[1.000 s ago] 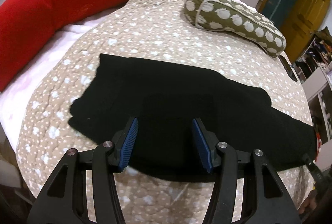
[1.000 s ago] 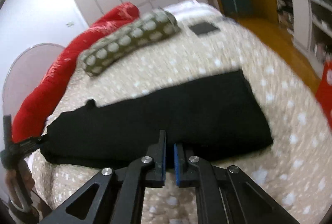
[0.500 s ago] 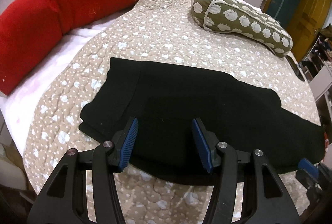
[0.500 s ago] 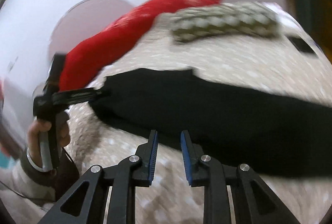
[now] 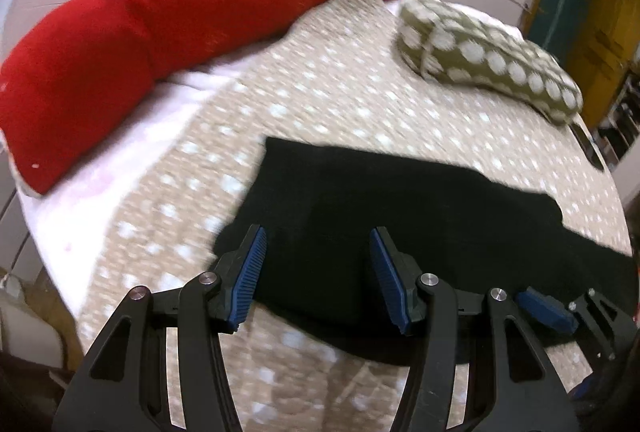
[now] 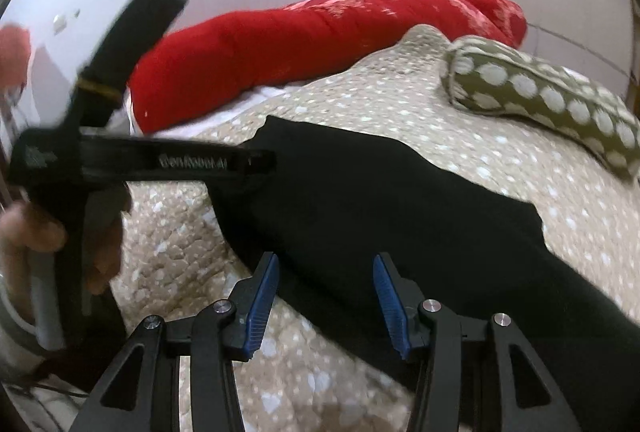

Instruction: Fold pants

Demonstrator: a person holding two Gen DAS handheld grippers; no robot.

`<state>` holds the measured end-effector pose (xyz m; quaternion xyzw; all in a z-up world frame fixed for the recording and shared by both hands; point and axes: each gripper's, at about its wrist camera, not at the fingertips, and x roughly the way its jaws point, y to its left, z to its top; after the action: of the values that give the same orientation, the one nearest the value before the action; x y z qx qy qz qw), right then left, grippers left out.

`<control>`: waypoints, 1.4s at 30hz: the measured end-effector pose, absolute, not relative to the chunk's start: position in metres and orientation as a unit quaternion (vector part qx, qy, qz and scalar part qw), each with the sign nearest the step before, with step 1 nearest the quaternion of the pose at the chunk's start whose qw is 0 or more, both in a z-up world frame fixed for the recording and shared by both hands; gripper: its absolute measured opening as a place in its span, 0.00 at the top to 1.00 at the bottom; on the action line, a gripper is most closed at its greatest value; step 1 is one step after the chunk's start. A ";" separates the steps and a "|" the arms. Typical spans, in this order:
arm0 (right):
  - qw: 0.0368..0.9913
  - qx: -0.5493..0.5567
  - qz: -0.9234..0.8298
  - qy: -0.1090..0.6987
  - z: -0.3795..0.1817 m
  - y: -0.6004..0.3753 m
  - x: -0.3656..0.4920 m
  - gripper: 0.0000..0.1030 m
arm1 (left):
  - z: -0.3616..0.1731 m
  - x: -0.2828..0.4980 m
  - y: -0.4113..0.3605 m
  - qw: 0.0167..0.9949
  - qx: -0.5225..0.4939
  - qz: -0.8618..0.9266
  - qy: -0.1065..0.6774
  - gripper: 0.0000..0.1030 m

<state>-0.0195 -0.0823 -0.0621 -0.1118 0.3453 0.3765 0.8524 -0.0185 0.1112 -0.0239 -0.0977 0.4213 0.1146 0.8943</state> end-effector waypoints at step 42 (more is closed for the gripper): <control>0.877 -0.001 0.260 0.405 -0.073 -0.126 0.072 0.80 | -0.056 0.003 0.065 0.889 -0.070 0.080 0.446 0.45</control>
<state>0.0720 -0.1259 -0.0732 -0.0011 0.4048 0.2602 0.8766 0.0025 0.0645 -0.0564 -0.0704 0.4456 0.0804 0.8888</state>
